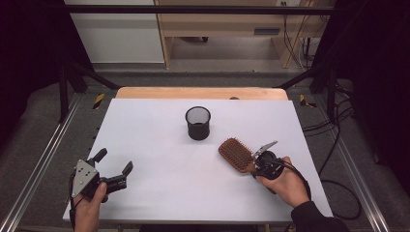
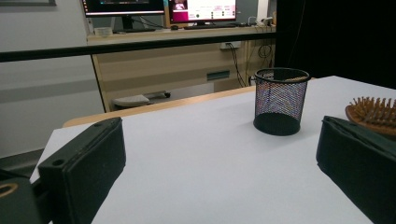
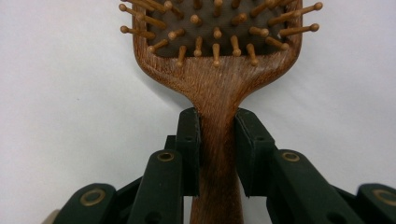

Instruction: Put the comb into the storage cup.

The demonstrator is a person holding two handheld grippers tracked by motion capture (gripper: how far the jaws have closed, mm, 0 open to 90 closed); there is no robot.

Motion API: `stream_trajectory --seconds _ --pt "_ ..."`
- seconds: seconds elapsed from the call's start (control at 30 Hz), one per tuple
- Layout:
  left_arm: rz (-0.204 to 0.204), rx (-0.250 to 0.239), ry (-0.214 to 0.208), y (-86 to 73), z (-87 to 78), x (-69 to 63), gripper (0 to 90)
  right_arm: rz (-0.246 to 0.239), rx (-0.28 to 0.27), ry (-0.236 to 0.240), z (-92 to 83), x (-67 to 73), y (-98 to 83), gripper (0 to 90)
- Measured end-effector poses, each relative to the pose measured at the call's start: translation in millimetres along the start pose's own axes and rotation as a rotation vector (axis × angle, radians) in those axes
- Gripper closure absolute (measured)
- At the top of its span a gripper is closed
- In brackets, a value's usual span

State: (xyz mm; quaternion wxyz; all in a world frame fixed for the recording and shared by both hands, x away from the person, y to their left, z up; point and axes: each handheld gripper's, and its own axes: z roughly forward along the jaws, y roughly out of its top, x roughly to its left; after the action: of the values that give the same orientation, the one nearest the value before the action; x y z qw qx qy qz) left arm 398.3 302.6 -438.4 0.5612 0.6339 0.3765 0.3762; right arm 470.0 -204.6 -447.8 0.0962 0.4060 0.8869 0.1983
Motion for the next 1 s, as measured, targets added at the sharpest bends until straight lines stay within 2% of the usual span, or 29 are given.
stream_trajectory --seconds 0.17,0.4,0.63,0.73,0.8,1.0 --pt "-0.017 -0.003 -0.008 1.7 -0.6 -0.8 1.7 0.001 -0.11 0.003 -14.6 -2.8 -1.9 73.3" --pt "-0.012 -0.028 -0.014 9.5 -4.6 -8.7 2.1 0.011 -0.28 0.01 -32.2 0.3 0.8 73.3" --pt "-0.058 -0.037 -0.02 19.1 -5.3 -16.0 2.5 0.017 -0.411 0.006 -38.2 5.4 7.5 73.3" --pt "-0.057 -0.046 -0.051 29.6 -1.6 -24.0 2.4 0.016 -0.479 0.013 -39.0 8.3 10.8 73.3" --pt "-0.059 -0.029 -0.095 36.0 3.9 -31.0 2.3 0.013 -0.523 0.037 -39.7 10.2 13.3 73.3" --pt "-0.049 0.003 -0.183 49.7 28.7 -61.8 2.0 0.002 -0.617 0.056 -38.9 17.3 22.2 73.3"
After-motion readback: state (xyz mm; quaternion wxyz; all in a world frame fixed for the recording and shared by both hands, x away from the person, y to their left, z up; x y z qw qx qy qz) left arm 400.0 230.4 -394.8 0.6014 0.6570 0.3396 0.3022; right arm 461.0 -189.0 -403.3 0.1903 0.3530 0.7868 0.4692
